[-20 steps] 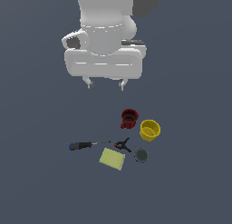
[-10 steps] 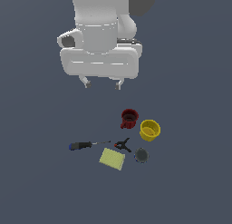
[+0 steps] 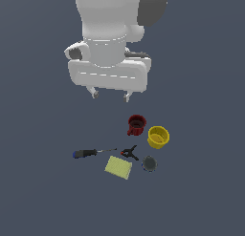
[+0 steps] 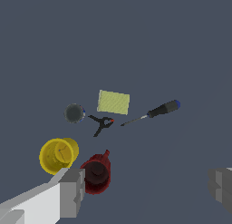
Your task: Pick up a designated object from a clutter of objects.
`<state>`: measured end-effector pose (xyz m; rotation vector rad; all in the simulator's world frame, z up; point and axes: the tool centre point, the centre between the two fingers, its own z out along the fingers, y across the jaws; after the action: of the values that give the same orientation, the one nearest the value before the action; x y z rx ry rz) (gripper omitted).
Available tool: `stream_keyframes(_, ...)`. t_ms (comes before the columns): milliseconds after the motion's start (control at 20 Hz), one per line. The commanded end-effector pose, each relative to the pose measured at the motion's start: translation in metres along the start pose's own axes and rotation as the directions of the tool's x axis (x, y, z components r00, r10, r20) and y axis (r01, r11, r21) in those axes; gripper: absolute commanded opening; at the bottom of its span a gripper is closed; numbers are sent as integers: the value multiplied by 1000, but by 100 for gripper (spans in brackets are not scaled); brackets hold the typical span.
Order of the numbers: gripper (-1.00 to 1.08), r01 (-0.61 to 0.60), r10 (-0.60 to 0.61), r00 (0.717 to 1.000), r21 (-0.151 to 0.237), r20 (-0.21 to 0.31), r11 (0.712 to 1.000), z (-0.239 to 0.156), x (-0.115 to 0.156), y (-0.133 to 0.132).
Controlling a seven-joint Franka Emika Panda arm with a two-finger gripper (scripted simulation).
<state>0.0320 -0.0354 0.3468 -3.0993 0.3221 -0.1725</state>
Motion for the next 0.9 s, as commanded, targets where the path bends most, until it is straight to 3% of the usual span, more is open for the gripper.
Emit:
stream_keyframes(0, 100, -39, 39, 999, 1, 4, 999, 8, 2, -3)
stream_keyframes(400, 100, -210, 210, 977, -1, 20, 978, 45, 10, -14)
stream_keyframes(850, 100, -415, 416, 909, -13, 38, 909, 92, 16, -27)
